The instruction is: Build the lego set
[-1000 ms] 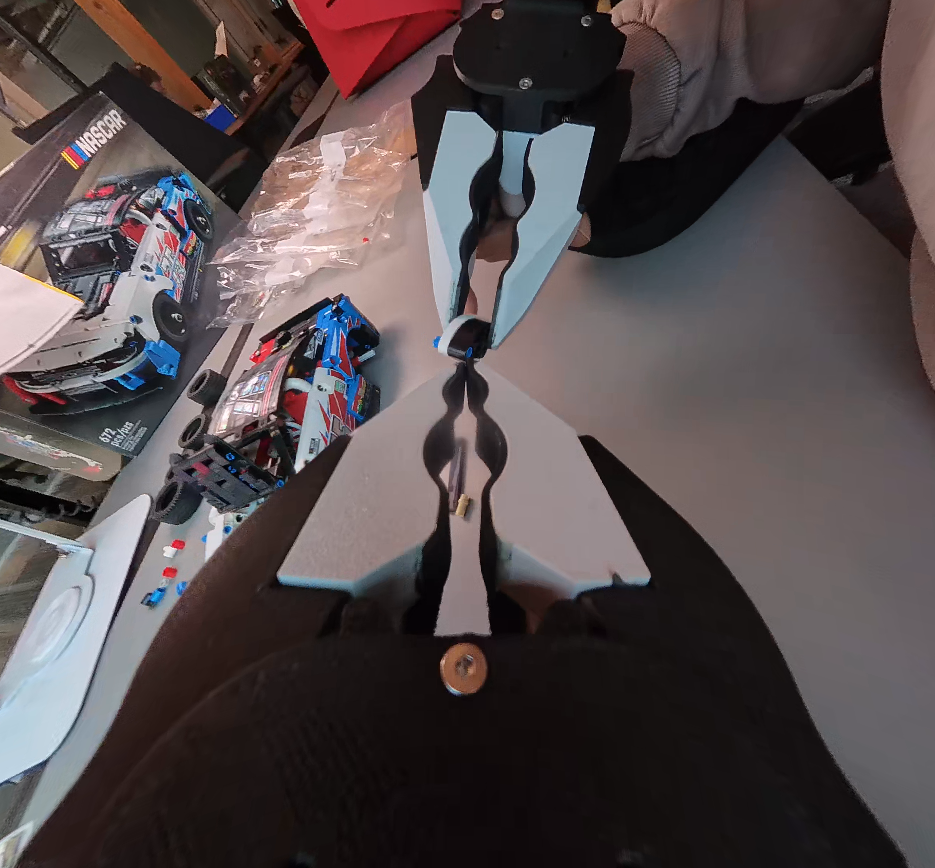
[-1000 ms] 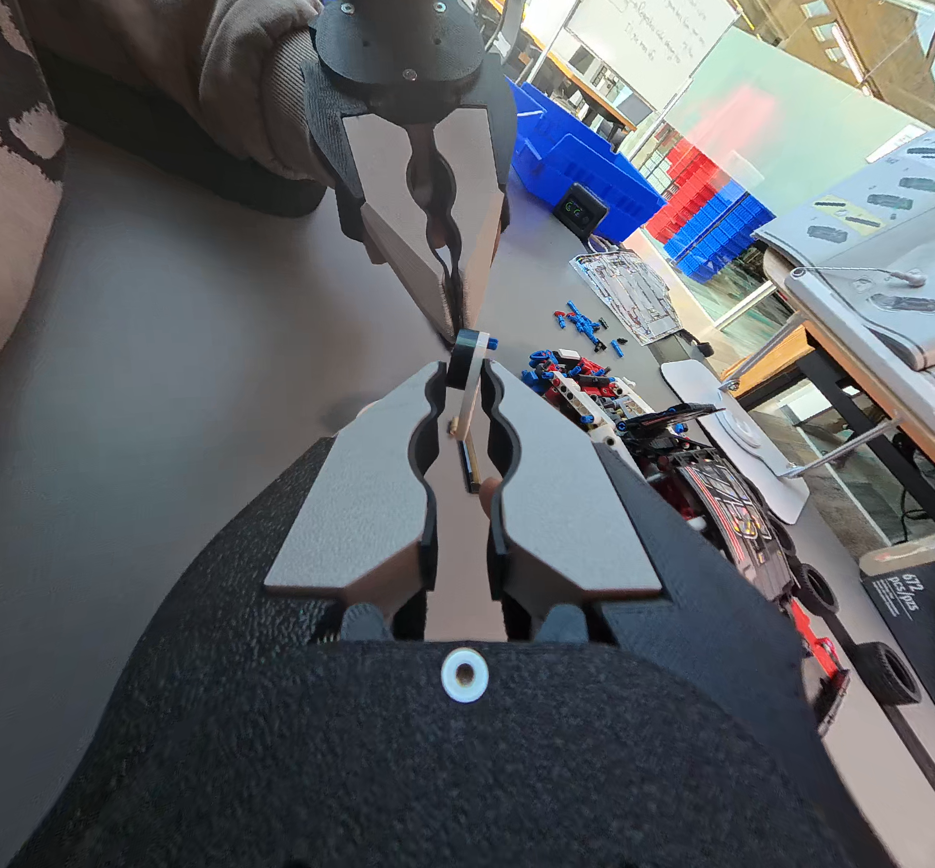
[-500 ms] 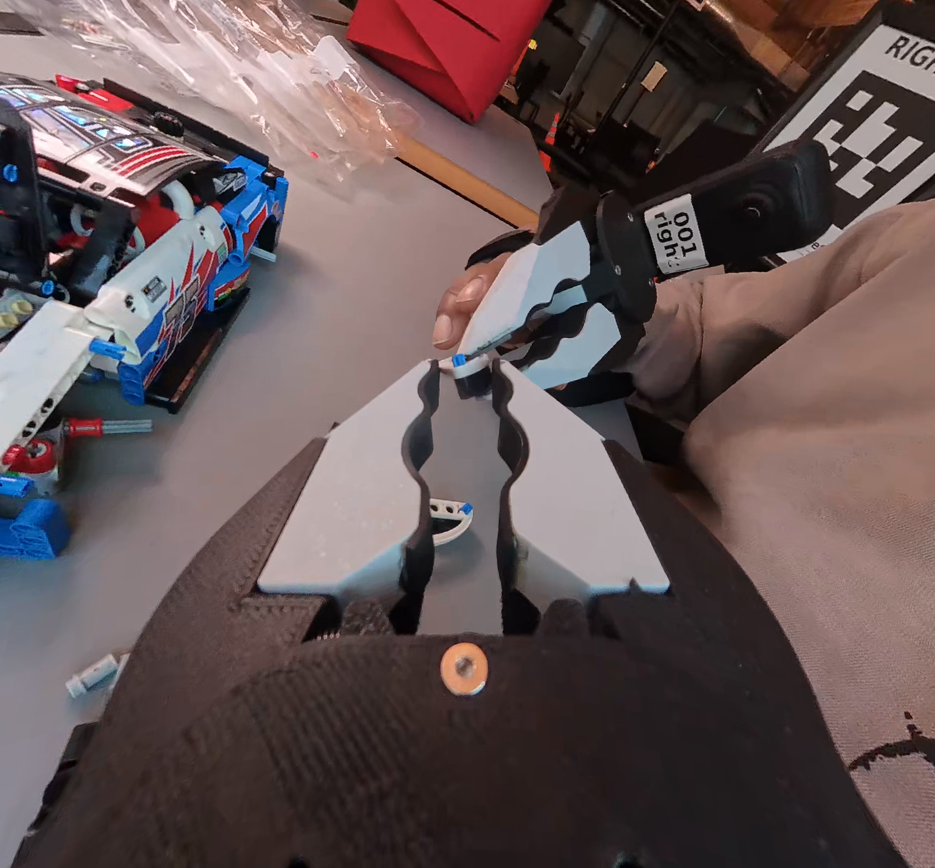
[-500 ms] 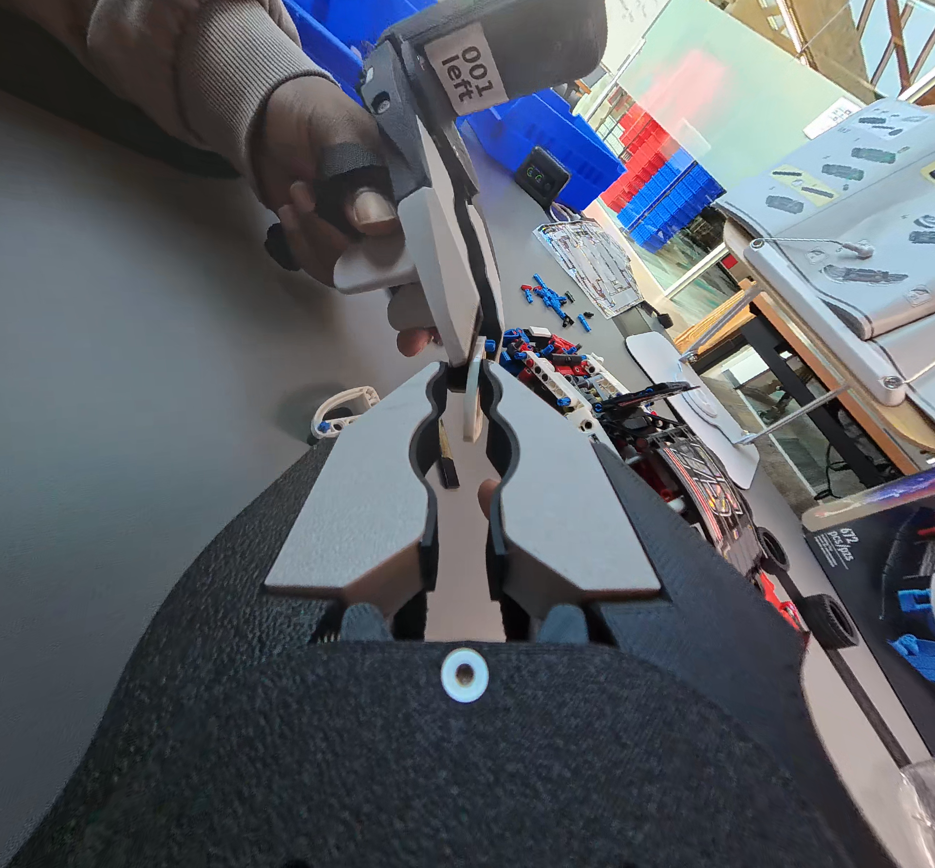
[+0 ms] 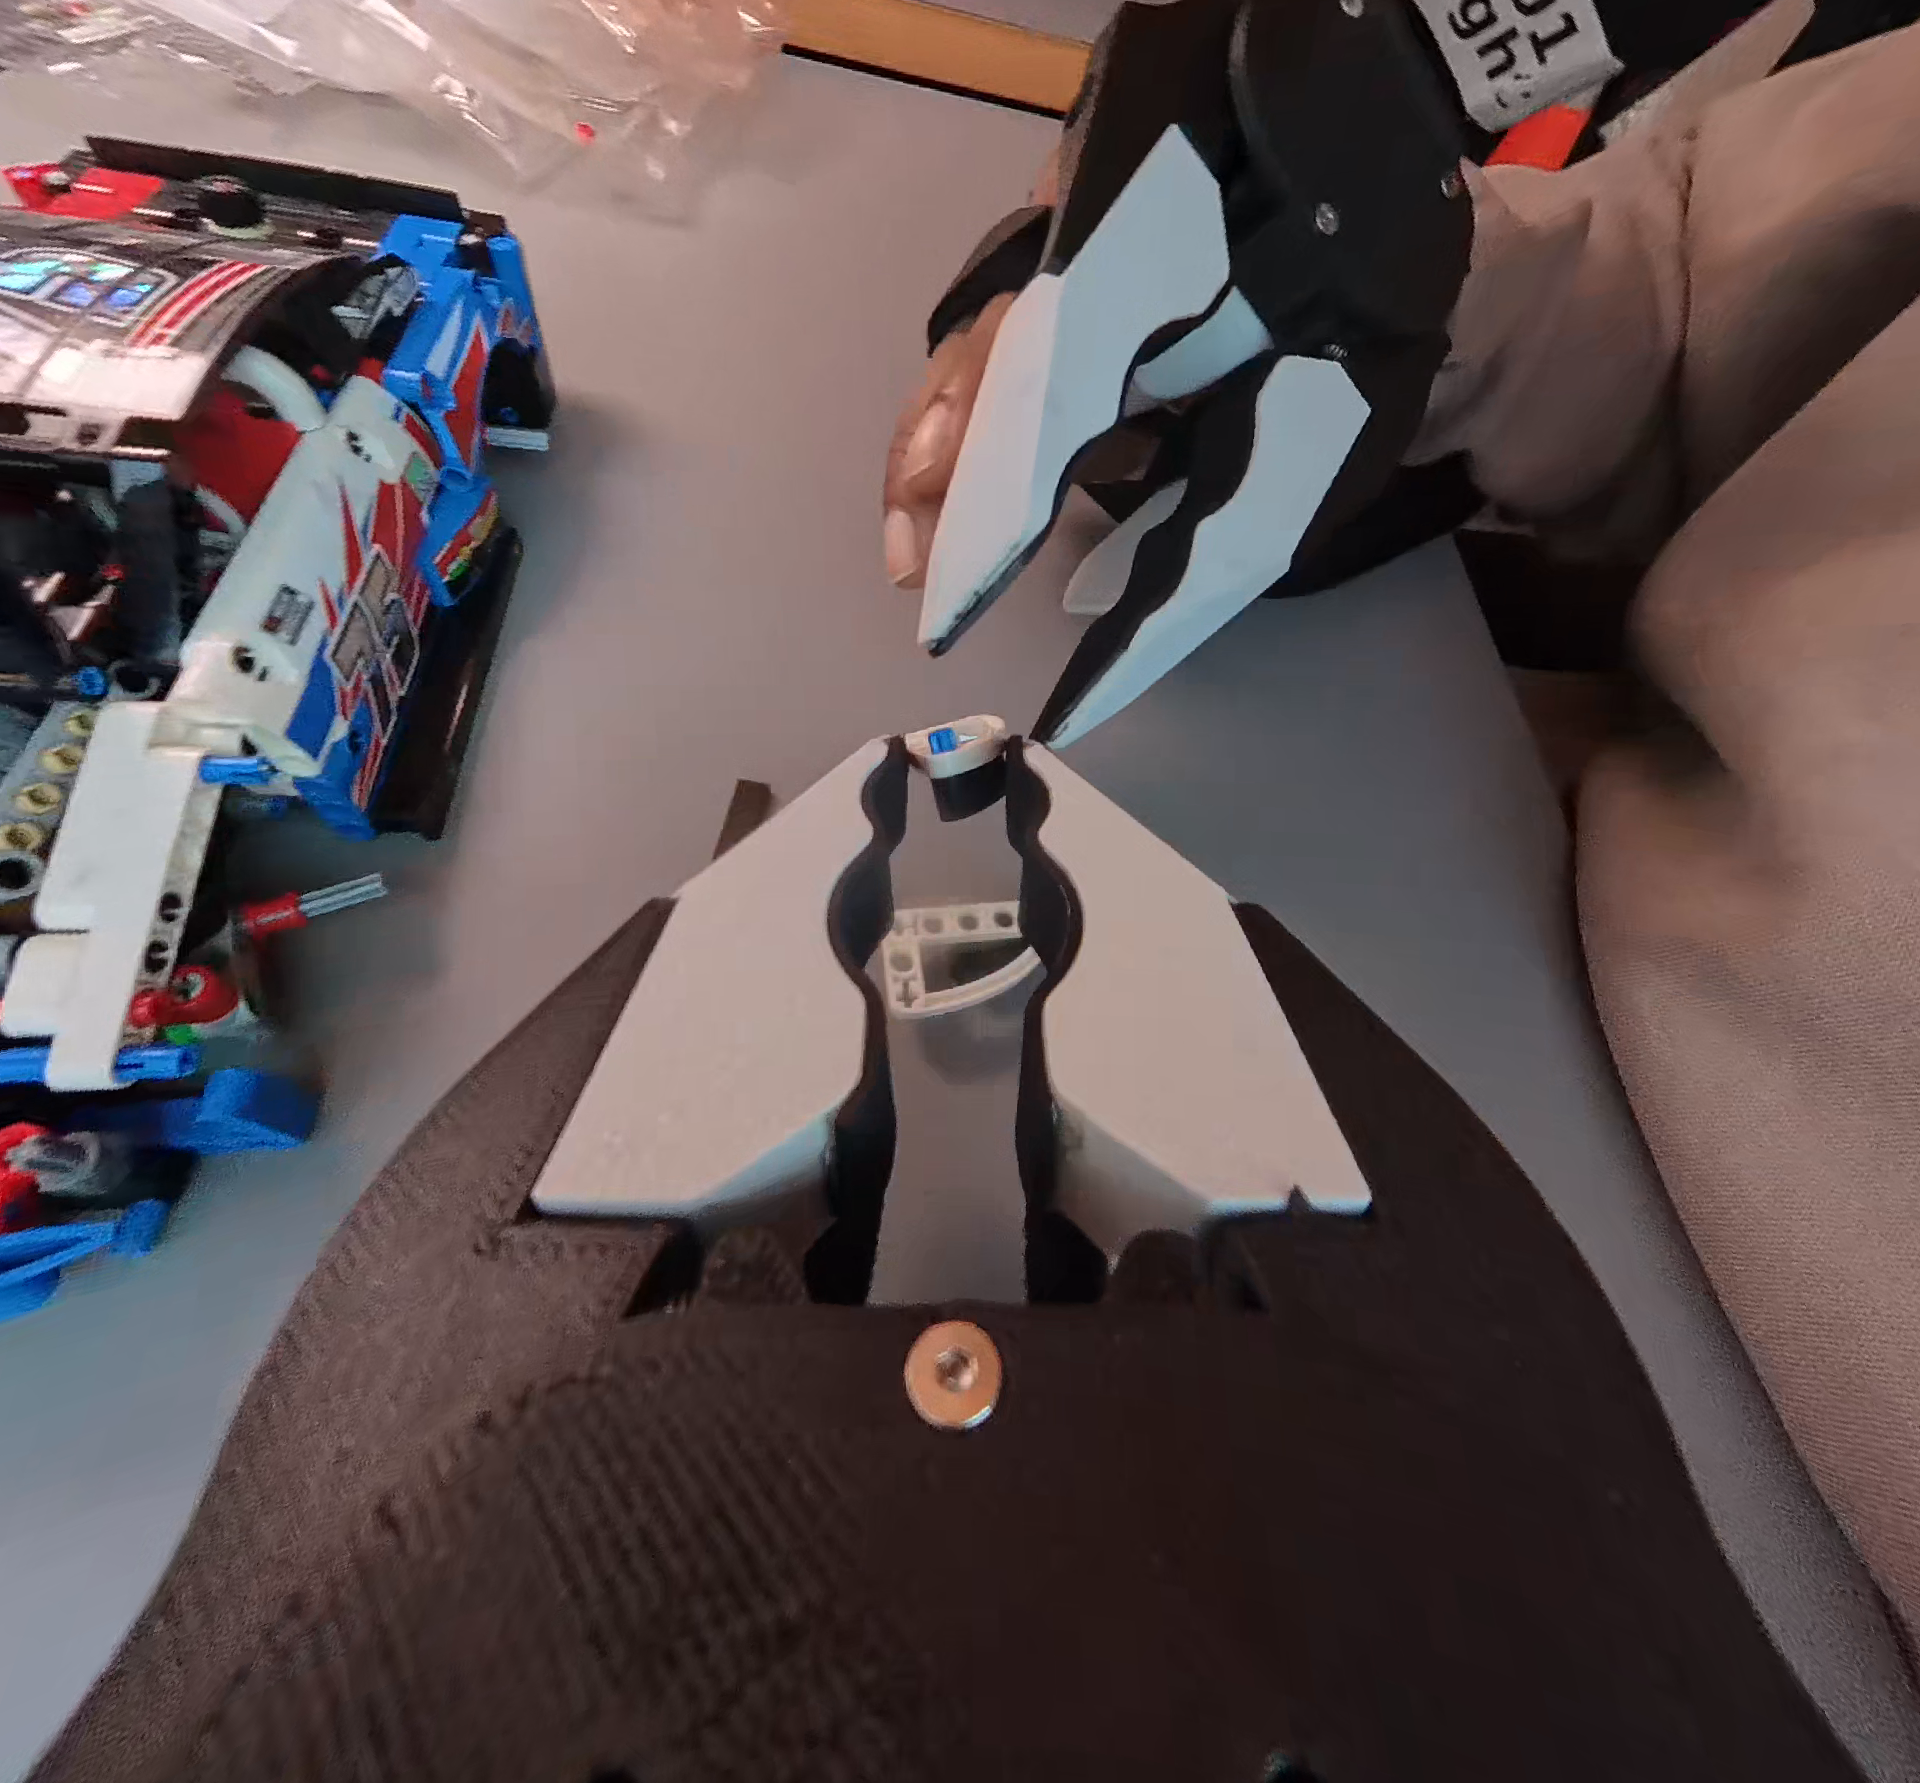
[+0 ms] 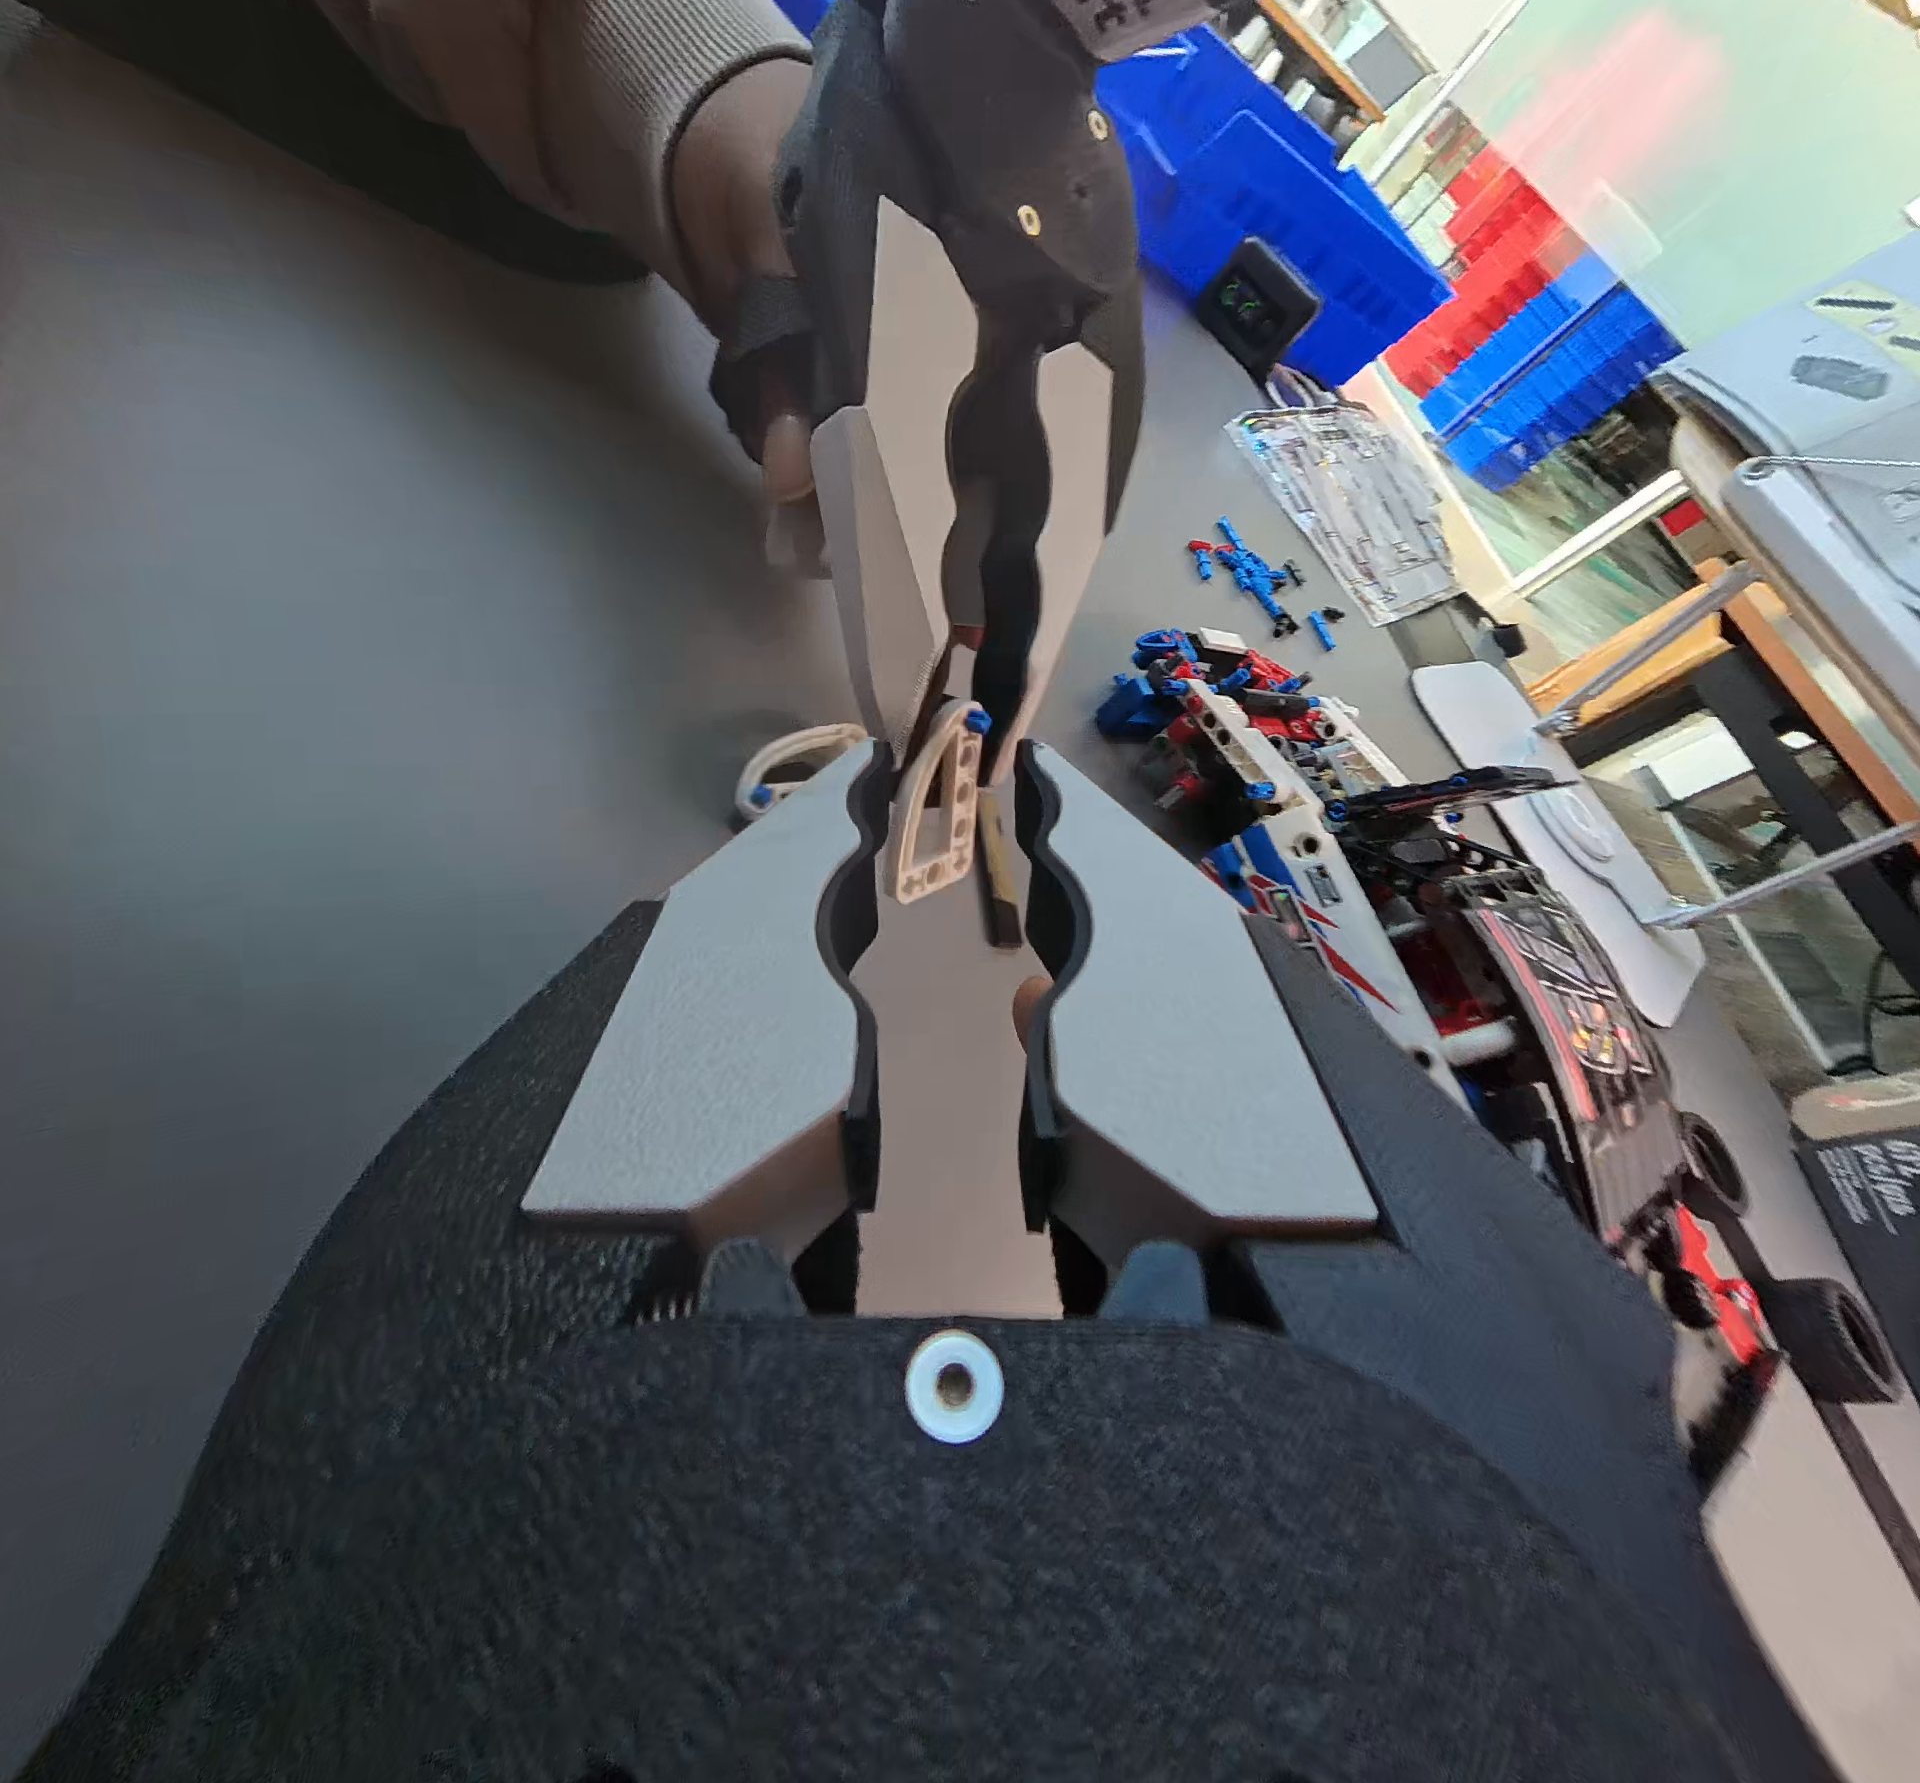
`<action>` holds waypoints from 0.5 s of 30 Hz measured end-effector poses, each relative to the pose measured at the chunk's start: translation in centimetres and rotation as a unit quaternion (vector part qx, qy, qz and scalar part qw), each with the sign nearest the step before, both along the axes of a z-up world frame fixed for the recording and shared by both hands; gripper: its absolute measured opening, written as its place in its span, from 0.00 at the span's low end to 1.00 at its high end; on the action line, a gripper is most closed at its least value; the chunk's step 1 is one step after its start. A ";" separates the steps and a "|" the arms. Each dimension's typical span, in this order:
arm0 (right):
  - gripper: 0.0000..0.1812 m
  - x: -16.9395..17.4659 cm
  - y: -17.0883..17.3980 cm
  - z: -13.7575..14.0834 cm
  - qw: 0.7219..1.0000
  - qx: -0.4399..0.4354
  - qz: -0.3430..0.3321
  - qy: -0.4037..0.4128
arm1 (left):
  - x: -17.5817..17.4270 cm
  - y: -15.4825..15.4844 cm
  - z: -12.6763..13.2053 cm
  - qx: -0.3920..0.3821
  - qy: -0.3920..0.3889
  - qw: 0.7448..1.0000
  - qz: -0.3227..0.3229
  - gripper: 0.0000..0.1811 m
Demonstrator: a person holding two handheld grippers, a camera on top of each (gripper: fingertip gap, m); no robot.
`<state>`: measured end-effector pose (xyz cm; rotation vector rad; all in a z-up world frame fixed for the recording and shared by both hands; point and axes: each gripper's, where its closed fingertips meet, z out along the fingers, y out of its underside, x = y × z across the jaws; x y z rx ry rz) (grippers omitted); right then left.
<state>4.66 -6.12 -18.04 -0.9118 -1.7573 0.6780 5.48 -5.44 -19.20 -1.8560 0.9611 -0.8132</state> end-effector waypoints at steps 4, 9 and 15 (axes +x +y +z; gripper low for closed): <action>0.11 0.1 -1.2 -1.3 0.999 -0.005 0.025 -0.039 | 0.9 -0.9 -0.4 0.018 0.023 0.999 -0.025 0.09; 0.08 0.0 -0.9 -0.5 0.999 -0.018 0.016 -0.022 | 0.7 -0.5 0.5 0.002 -0.023 1.000 -0.011 0.09; 0.06 0.6 3.2 0.9 0.995 -0.063 -0.078 0.000 | -1.1 1.4 2.1 0.035 -0.058 0.996 0.056 0.13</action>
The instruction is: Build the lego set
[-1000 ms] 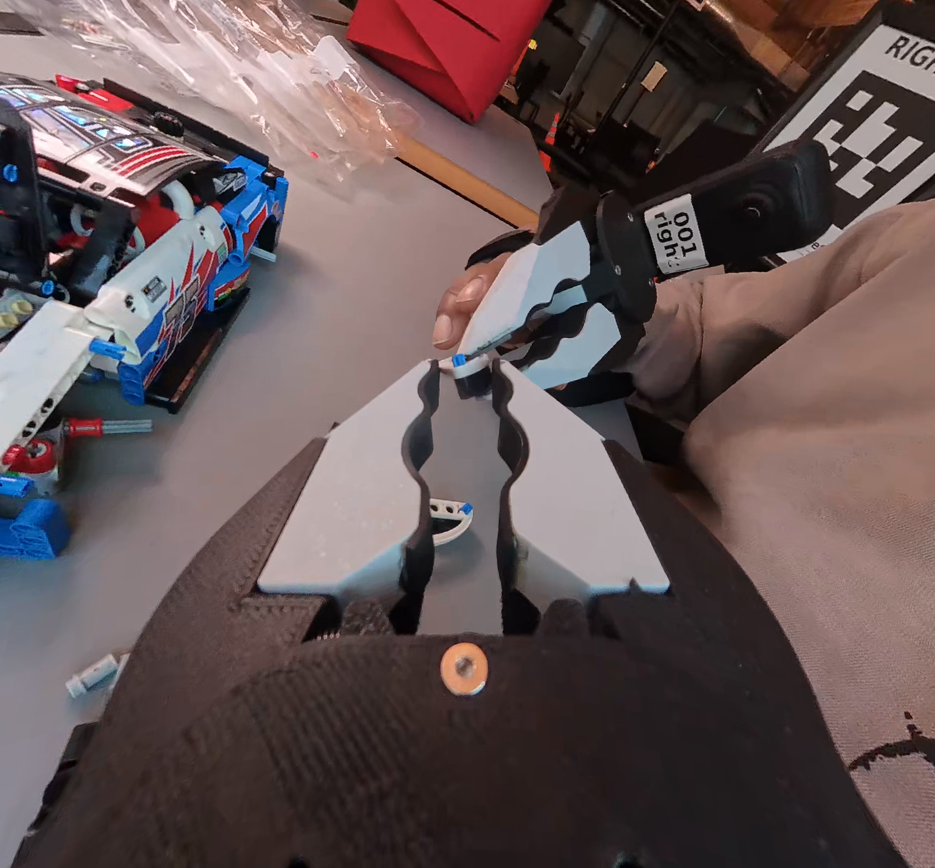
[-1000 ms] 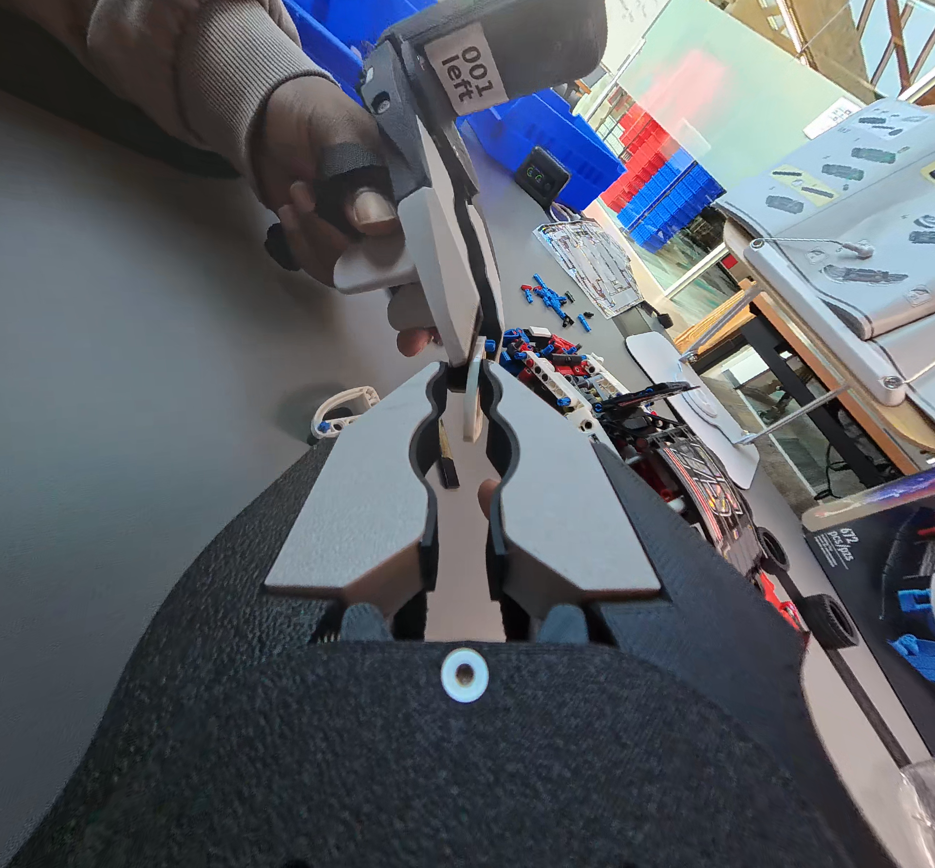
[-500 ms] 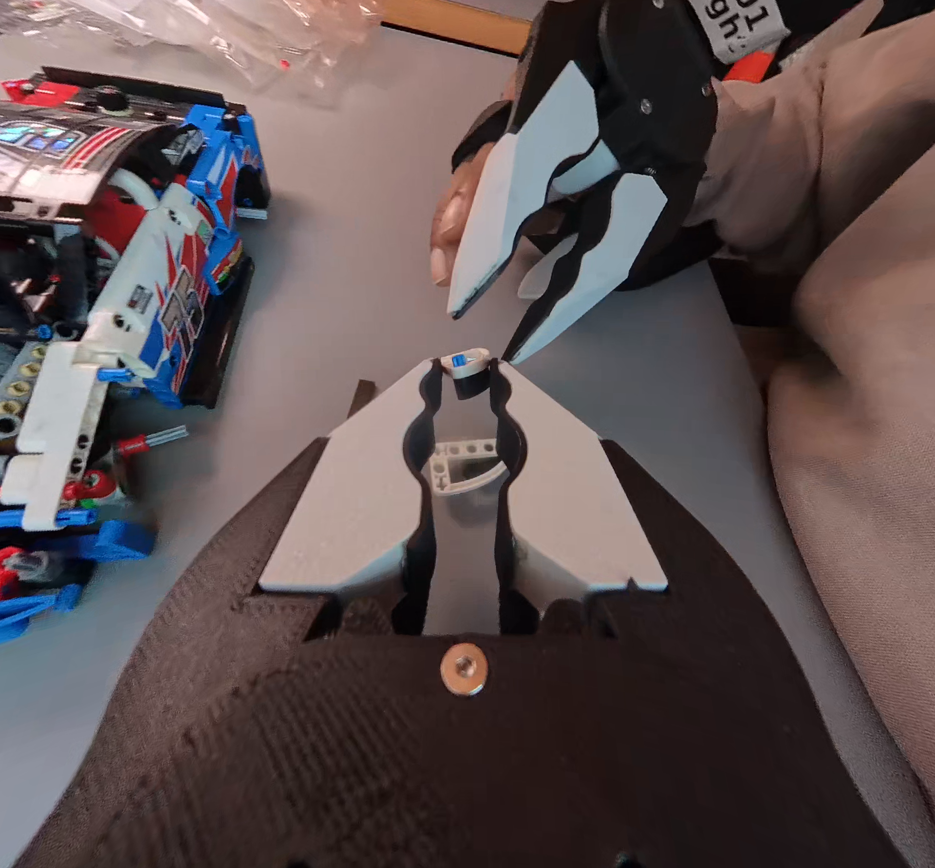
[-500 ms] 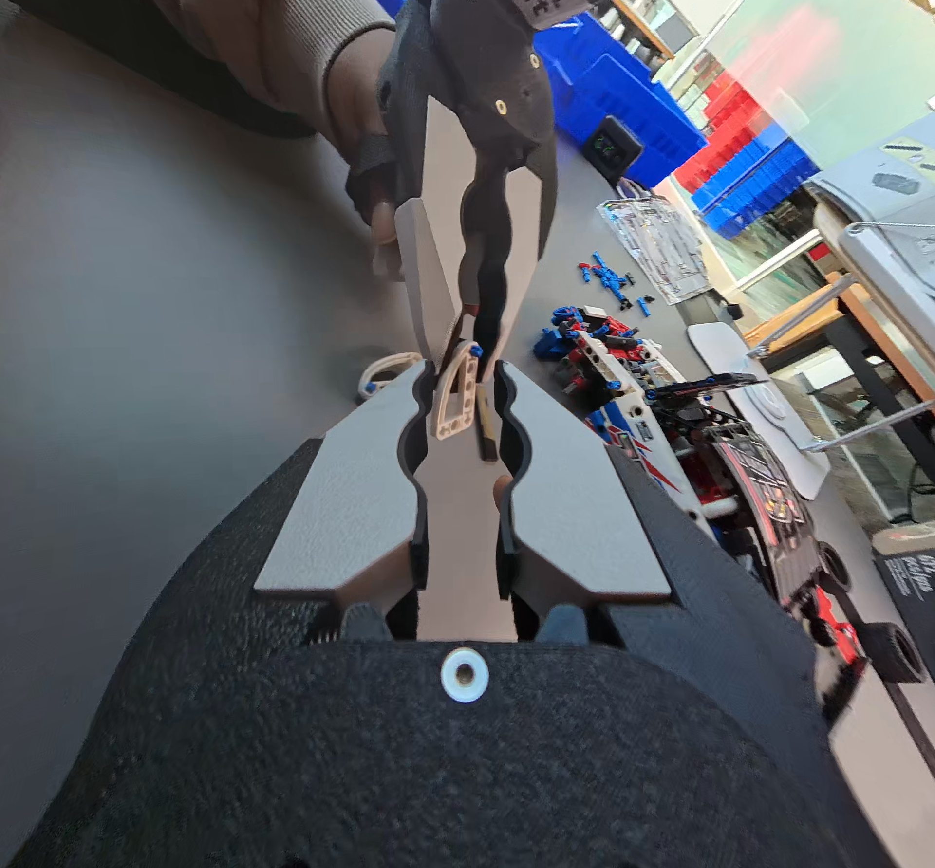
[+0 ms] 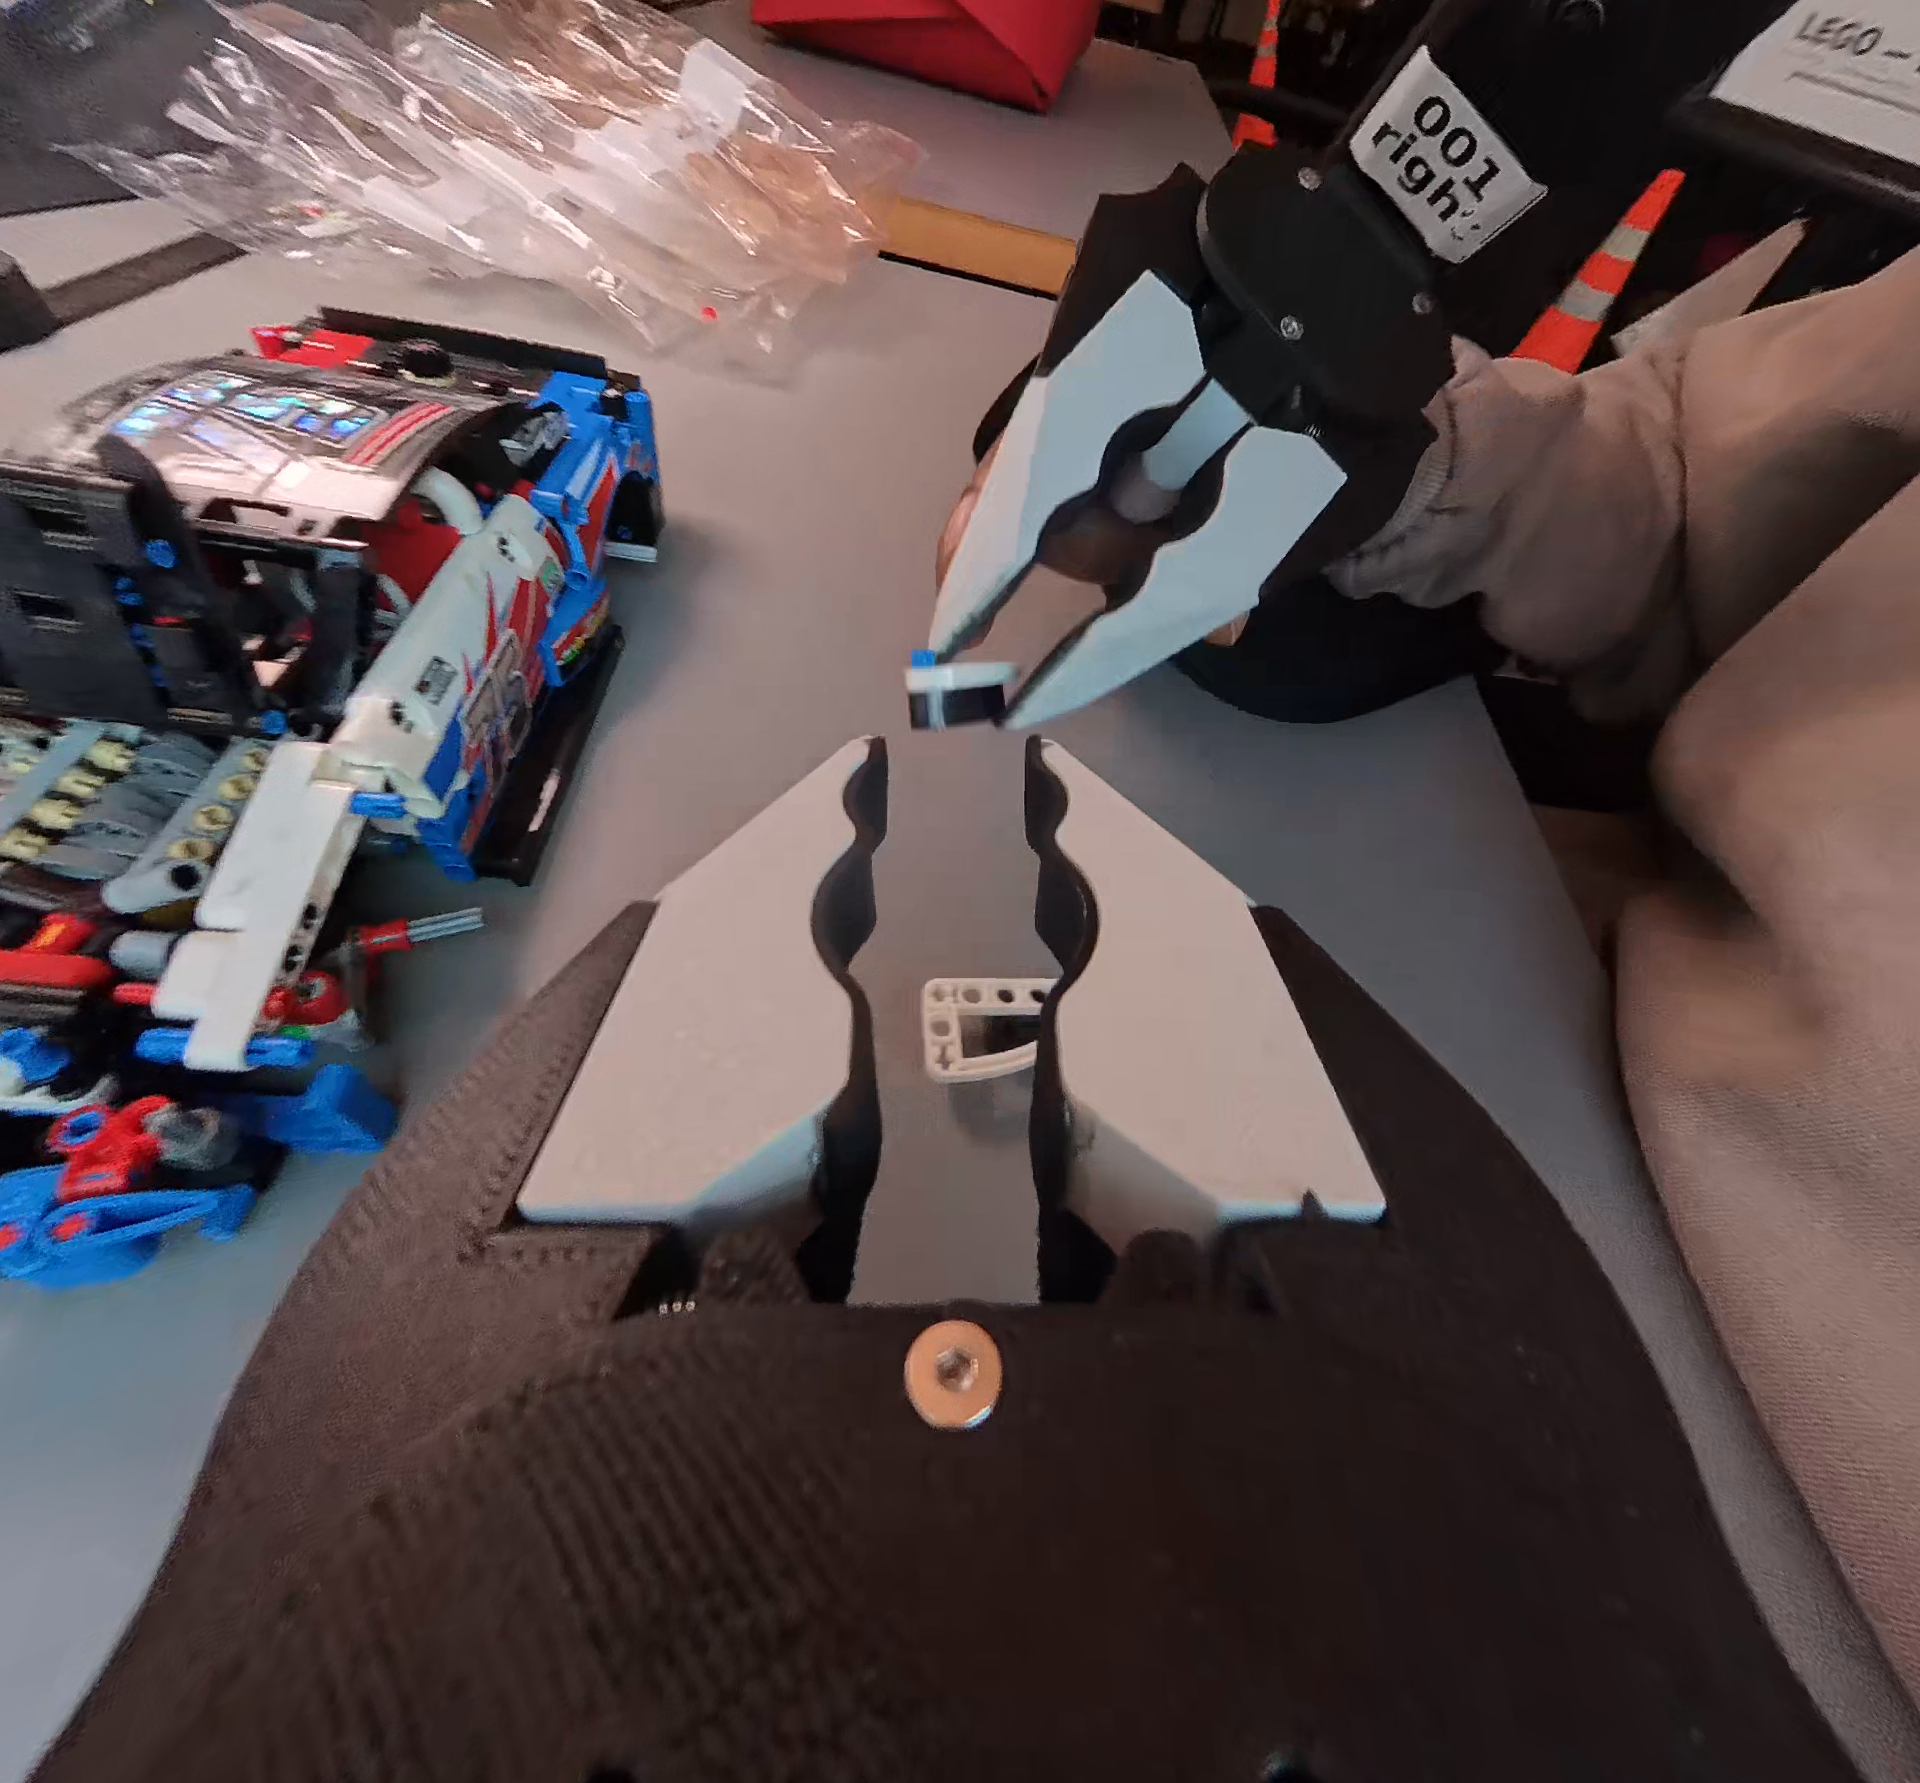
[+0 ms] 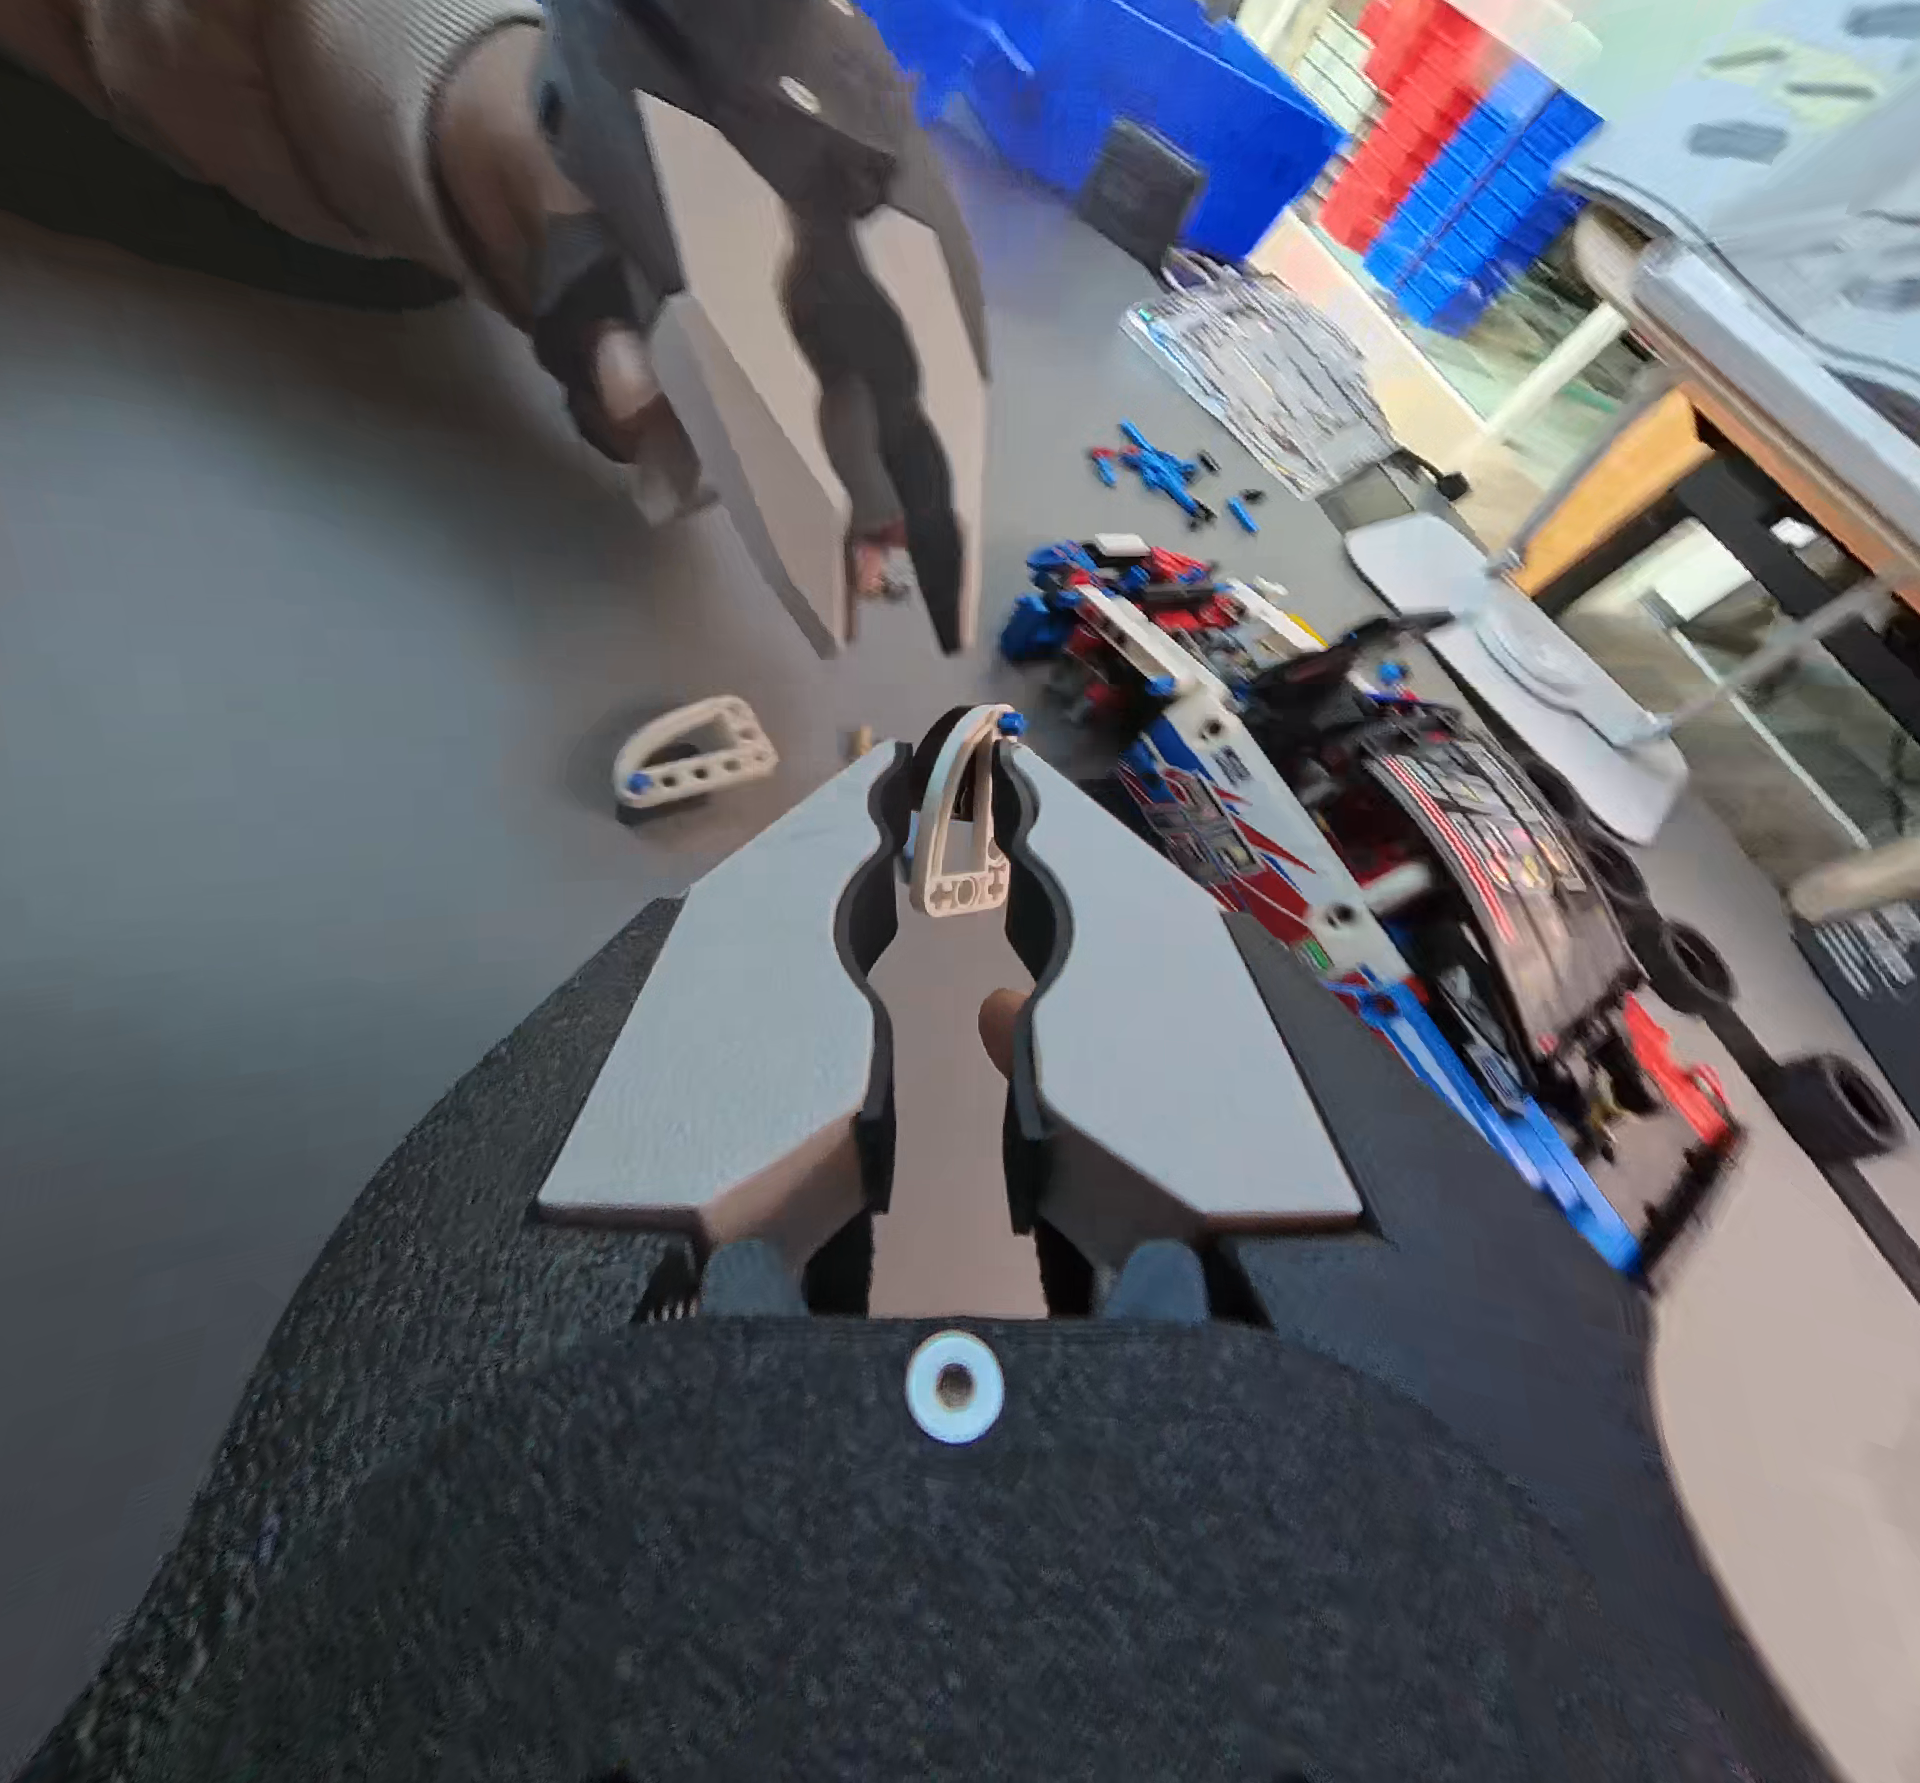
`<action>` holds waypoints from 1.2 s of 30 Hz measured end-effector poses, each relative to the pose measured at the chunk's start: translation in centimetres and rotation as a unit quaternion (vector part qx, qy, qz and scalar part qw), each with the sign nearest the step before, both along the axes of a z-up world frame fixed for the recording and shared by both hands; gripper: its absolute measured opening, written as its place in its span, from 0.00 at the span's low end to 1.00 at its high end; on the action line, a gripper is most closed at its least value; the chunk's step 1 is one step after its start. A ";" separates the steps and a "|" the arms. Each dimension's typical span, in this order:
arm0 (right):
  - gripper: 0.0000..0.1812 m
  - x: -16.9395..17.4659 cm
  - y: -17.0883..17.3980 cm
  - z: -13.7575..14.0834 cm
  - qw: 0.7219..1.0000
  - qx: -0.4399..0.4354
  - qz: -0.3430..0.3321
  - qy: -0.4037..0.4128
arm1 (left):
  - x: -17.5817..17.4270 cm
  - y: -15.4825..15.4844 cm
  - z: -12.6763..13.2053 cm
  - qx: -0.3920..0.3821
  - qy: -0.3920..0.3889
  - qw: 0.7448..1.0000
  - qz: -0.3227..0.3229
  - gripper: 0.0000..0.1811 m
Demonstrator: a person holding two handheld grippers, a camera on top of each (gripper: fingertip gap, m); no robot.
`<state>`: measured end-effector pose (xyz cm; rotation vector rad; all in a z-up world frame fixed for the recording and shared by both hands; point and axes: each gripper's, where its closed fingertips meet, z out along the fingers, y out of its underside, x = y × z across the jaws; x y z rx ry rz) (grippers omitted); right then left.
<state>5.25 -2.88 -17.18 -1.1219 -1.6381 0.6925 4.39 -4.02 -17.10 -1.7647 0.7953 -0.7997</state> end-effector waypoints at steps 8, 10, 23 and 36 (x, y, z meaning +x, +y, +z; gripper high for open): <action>0.07 3.5 7.1 -3.8 0.961 -0.189 -0.182 -0.091 | -2.0 1.2 -0.8 0.027 0.051 0.997 0.045 0.14; 0.07 4.0 7.2 -4.6 0.955 -0.191 -0.192 -0.119 | -1.8 1.1 -1.1 0.030 0.067 0.996 0.043 0.14; 0.12 5.6 9.9 -1.5 0.962 -0.157 -0.207 -0.083 | -1.9 1.4 -1.9 0.033 0.088 0.994 0.051 0.14; 0.10 2.6 6.6 0.3 0.995 -0.078 -0.061 0.031 | -3.0 2.0 -2.9 0.055 0.137 0.987 0.064 0.13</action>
